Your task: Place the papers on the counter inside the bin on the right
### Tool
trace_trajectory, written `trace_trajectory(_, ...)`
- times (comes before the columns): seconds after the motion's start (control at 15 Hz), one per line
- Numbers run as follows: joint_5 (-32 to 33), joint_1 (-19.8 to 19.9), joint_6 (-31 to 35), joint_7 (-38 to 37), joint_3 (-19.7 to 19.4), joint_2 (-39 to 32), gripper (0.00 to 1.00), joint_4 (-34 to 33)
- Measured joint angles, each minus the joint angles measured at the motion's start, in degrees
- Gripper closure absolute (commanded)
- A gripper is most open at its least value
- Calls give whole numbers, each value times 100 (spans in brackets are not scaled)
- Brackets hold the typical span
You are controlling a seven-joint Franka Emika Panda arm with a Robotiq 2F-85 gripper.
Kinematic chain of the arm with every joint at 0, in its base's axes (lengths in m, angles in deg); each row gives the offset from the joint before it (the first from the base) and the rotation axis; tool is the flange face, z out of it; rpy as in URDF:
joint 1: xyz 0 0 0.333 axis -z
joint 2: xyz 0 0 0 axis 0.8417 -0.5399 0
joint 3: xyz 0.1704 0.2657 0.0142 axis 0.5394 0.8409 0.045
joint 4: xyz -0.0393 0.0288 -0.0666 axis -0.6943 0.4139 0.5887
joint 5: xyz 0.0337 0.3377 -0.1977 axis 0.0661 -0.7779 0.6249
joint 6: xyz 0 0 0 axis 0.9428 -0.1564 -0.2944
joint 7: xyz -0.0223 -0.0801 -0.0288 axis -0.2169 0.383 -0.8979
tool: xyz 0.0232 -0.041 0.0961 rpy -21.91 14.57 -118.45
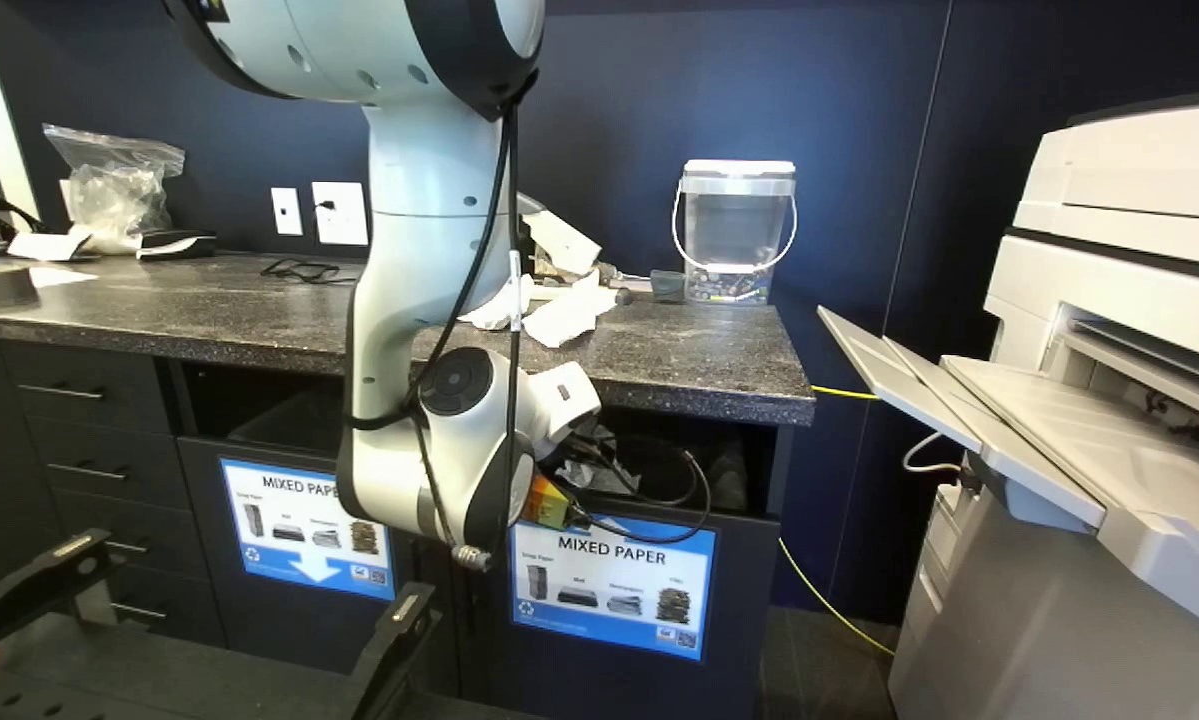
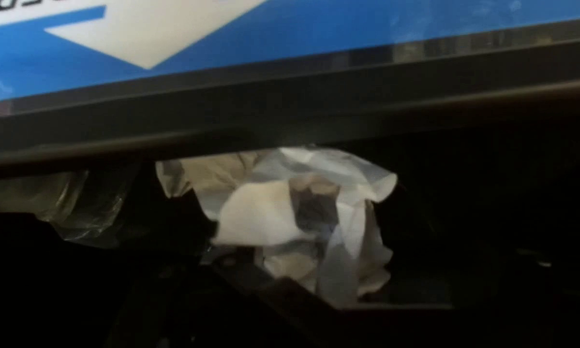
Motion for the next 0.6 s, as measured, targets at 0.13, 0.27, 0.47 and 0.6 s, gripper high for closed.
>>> trace_trajectory(0.13,323,41,166,-114,28,-2,0,-11)
trace_trajectory(0.27,521,94,232,-207,47,-16,0,-11)
trace_trajectory(0.47,521,104,233,-198,42,-16,0,-11)
trace_trajectory(0.6,420,66,189,-77,-16,-7,0,-10)
